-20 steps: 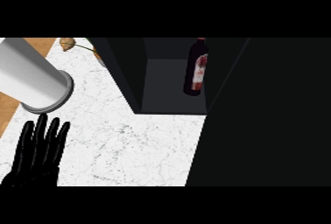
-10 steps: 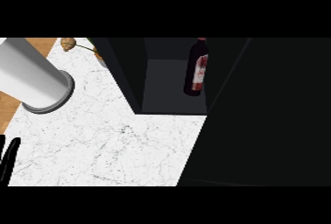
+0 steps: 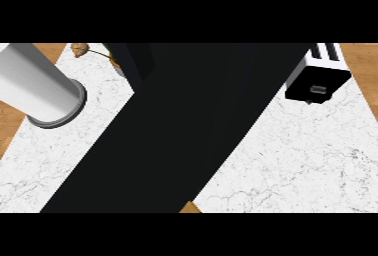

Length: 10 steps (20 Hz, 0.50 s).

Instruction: Pick up the wine, place it into the cabinet and close the cabinet

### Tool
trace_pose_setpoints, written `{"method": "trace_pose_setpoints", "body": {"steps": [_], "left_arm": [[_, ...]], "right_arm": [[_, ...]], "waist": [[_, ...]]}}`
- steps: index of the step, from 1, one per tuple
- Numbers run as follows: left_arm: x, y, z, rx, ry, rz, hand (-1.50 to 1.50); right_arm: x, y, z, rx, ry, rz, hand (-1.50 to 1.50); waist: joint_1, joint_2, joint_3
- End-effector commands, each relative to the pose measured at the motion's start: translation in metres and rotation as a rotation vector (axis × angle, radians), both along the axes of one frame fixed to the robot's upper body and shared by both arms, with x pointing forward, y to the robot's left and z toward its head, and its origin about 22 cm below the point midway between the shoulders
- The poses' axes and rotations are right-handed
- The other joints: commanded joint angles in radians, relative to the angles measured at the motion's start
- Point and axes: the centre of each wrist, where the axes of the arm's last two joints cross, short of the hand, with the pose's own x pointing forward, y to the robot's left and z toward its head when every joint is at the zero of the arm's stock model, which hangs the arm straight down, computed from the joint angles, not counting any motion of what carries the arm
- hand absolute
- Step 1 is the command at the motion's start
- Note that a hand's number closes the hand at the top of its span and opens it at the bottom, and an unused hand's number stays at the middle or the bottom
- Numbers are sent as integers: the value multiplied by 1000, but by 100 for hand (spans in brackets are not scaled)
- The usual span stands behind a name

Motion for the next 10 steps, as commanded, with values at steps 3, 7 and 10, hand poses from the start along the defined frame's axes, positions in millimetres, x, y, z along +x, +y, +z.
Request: {"method": "trace_pose_setpoints", "body": {"steps": [3,7,10], "left_arm": [[-2,9,7,-14,-5,-48,-150],[3,33,26,5,-15,-44,-150],[-10,28,20,7,-1,-40,-150]], "right_arm": [[37,50,8,3,-39,-67,150],[68,65,20,-11,-66,-132,150],[96,70,31,-15,-61,-144,150]], "waist": [[10,5,0],[9,6,1],[10,6,2]]}}
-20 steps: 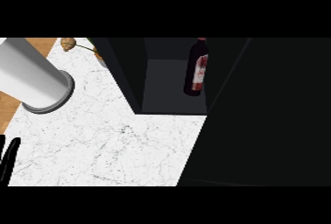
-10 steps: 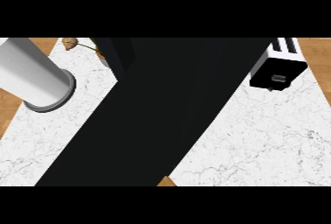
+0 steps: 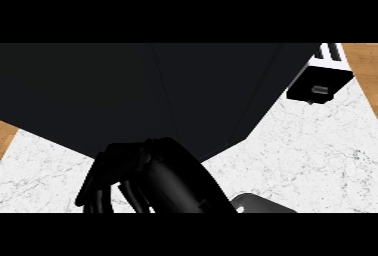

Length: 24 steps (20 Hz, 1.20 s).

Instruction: Pick up the wine, place it into the cabinet and close the cabinet

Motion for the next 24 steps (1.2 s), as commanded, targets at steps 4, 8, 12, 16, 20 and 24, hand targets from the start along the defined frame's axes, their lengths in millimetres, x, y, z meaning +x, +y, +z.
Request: {"method": "trace_pose_setpoints", "body": {"steps": [4,8,12,16,20,24], "left_arm": [[1,16,10,-10,3,-22,-150],[-5,-6,1,-3,25,-14,-150],[8,-10,16,5,30,-48,-150],[20,-23,13,-11,69,-86,-150],[26,-23,-2,-6,83,-83,-150],[36,-43,-9,-24,75,-83,-150]], "right_arm": [[68,16,15,-1,-24,-77,150],[98,-2,12,-37,-34,-122,150],[116,-12,6,-42,-64,-178,150],[157,-20,2,-38,-39,-185,150],[169,-39,12,-40,-51,-207,150],[178,-47,0,-68,-71,-221,150]], "waist": [[-5,4,1],[-19,3,1],[-28,2,2],[-23,11,2],[-27,10,1],[-35,19,1]]}}
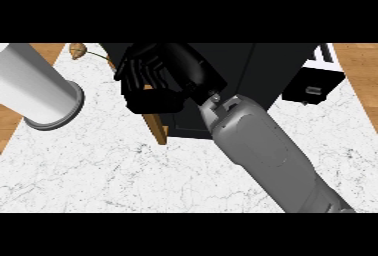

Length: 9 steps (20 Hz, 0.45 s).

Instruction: Pick up the wine, place it into the cabinet and close the cabinet

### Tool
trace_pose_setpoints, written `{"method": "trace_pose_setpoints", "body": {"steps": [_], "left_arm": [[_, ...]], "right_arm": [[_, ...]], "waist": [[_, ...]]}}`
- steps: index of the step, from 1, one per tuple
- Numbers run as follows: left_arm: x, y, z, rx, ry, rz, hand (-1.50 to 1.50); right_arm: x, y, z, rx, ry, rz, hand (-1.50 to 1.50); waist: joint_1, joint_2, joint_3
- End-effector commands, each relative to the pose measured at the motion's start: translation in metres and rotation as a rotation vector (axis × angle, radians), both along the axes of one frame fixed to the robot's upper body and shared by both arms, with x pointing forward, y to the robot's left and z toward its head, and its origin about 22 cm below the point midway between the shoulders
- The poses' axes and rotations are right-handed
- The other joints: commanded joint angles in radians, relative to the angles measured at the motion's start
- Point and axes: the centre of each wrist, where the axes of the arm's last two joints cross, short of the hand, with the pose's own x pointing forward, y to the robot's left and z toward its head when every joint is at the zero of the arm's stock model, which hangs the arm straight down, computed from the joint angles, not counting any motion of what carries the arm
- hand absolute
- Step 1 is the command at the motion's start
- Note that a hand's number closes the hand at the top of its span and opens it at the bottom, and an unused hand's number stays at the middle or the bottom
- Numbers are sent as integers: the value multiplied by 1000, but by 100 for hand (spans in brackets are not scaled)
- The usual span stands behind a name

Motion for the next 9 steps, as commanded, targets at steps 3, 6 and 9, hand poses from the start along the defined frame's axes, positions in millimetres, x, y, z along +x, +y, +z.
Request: {"method": "trace_pose_setpoints", "body": {"steps": [3,6,9], "left_arm": [[14,-18,-5,-9,-5,7,-150],[22,-13,-11,-5,-2,13,-150],[21,-28,-16,-4,-7,14,-150]], "right_arm": [[49,-62,-7,-30,-19,-208,150],[50,-55,7,-28,-20,-209,150],[53,-61,2,-17,-18,-199,150]], "waist": [[-25,44,15],[-24,39,13],[-20,38,14]]}}
